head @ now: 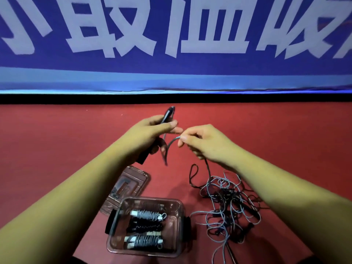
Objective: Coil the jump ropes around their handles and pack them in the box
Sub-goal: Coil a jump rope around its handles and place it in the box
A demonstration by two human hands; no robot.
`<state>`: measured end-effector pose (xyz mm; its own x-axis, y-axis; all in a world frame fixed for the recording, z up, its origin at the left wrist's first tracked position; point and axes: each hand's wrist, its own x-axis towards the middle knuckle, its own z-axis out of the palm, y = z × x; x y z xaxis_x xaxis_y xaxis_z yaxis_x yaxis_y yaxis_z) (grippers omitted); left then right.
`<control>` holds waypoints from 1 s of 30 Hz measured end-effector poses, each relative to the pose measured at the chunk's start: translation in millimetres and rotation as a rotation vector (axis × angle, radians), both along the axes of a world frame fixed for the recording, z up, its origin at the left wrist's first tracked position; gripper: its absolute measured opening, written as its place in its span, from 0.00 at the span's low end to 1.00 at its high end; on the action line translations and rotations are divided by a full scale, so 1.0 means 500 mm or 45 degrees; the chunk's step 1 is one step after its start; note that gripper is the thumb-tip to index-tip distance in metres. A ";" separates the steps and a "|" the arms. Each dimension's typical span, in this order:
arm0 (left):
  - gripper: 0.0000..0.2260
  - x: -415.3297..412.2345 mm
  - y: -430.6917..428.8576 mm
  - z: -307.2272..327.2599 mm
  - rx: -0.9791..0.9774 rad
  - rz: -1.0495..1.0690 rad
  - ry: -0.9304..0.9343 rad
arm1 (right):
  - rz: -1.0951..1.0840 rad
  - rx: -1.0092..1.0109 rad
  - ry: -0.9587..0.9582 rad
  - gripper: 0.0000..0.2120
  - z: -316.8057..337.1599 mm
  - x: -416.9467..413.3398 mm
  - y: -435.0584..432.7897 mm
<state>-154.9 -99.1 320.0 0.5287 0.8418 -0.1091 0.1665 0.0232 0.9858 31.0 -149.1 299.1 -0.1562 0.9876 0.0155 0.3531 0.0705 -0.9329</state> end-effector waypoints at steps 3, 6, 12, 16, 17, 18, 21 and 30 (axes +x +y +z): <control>0.13 0.007 -0.010 -0.003 -0.011 -0.177 0.088 | -0.114 0.148 -0.041 0.13 0.021 0.026 0.005; 0.09 0.020 -0.002 -0.005 -0.015 0.041 -0.139 | -0.021 0.109 -0.092 0.12 0.001 0.057 0.006; 0.11 -0.023 0.073 -0.004 -0.112 0.675 -0.588 | 0.106 -0.487 -0.302 0.11 -0.116 0.148 0.000; 0.07 -0.059 0.106 -0.027 0.296 0.934 0.096 | -0.130 -0.390 -0.252 0.12 -0.109 0.118 0.005; 0.05 -0.062 0.106 -0.030 0.517 0.927 0.439 | -0.177 -0.323 -0.183 0.11 -0.088 0.097 0.010; 0.05 -0.059 0.103 -0.031 0.711 0.909 0.653 | -0.194 -0.278 -0.097 0.11 -0.065 0.077 0.015; 0.06 -0.024 0.075 -0.019 1.088 0.826 0.641 | -0.090 -0.188 -0.088 0.11 0.001 0.034 0.023; 0.12 0.020 0.008 -0.008 0.239 0.447 0.063 | 0.185 -0.145 -0.277 0.10 0.063 0.024 0.017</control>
<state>-145.2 -95.3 315.9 0.2031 0.9781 0.0455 0.2276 -0.0924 0.9694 42.8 -140.7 330.5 -0.2836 0.9482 -0.1433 0.5395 0.0342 -0.8413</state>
